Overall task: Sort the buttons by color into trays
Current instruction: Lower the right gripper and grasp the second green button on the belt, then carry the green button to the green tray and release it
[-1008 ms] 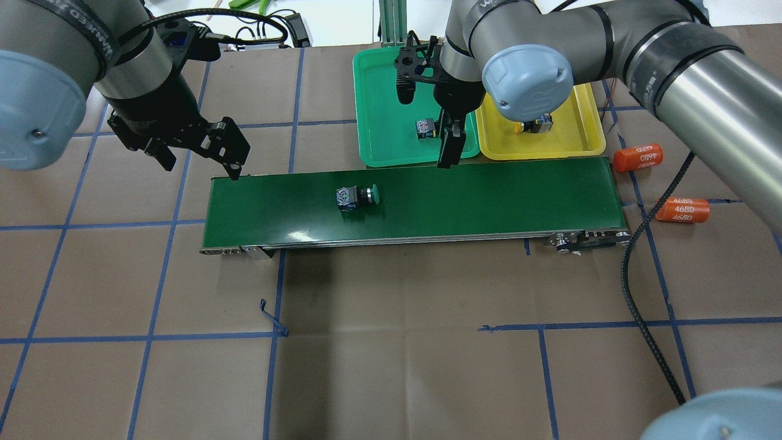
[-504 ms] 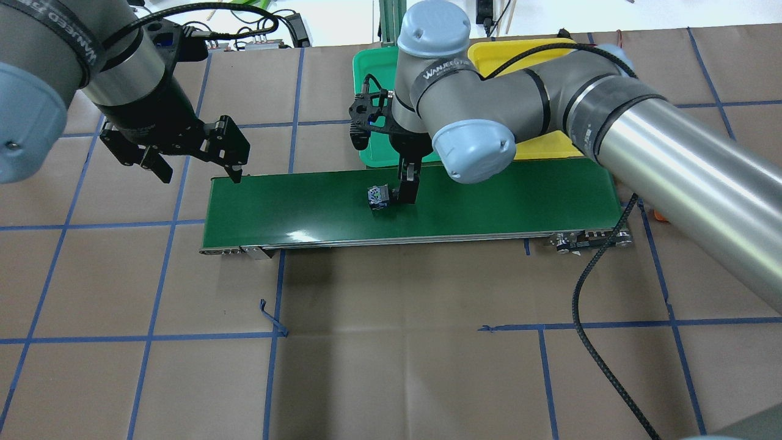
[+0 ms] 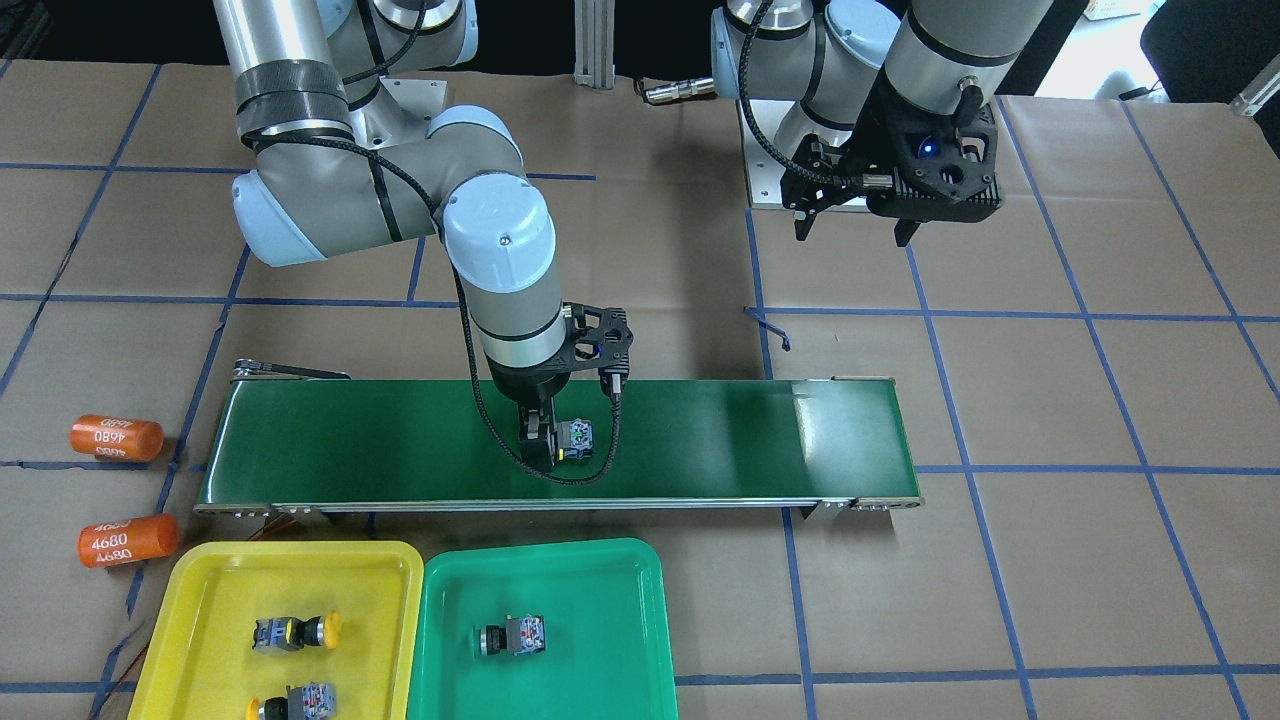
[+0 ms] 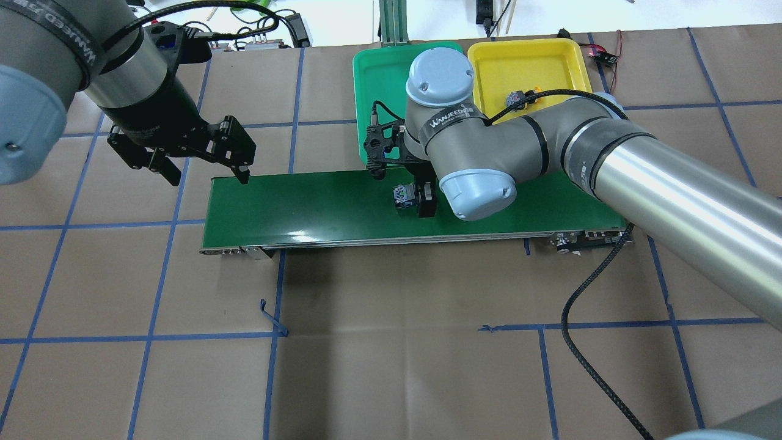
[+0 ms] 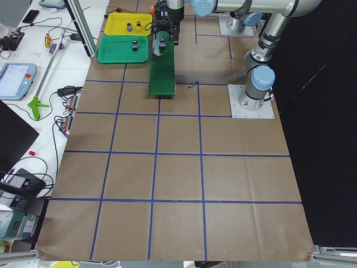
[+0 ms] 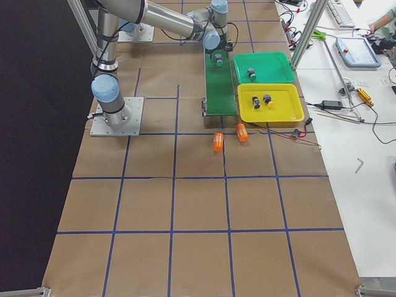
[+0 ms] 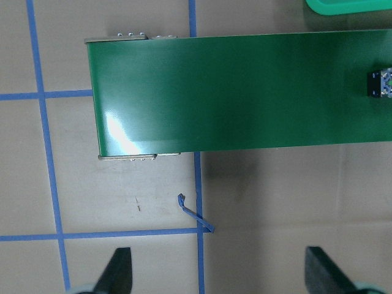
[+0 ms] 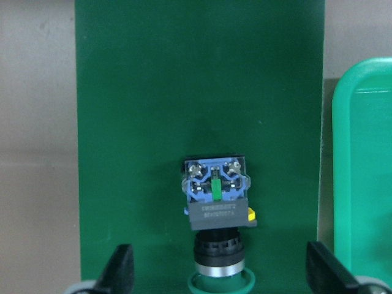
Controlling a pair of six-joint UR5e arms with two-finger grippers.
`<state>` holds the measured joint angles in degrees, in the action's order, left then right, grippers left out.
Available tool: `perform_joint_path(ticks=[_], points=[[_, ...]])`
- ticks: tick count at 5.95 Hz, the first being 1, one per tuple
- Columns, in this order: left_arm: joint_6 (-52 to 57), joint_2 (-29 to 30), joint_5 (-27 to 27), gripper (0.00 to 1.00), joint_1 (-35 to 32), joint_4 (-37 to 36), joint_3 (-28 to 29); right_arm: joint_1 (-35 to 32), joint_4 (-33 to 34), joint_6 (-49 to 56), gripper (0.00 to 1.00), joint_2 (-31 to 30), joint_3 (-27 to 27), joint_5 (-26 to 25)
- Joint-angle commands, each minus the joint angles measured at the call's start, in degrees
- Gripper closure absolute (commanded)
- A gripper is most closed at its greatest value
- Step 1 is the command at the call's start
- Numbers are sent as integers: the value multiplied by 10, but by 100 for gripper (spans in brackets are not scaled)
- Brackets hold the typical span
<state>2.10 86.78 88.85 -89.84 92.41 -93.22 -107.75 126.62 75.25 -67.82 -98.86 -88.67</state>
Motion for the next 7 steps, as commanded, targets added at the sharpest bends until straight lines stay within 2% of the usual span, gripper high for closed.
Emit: perform_joint_path(ticks=[1,2,3,4,6,7], points=[[7,0,-1,2,3,0,1,31,3,24,0,-4,-30,-9],[7,-1,1,2,3,0,1,38,2,24,5,-11,-35,-10],[7,-2,2,2,3,0,1,46,-9,24,40,-19,-35,-11],[7,-2,3,2,3,0,1,57,-9,29,60,-20,-39,-24],[7,-2,3,2,4,0,1,67,-7,61,84,-20,-38,-55],[6,-1,3,2,4,0,2,84,-7,87,91,-29,-37,-62]])
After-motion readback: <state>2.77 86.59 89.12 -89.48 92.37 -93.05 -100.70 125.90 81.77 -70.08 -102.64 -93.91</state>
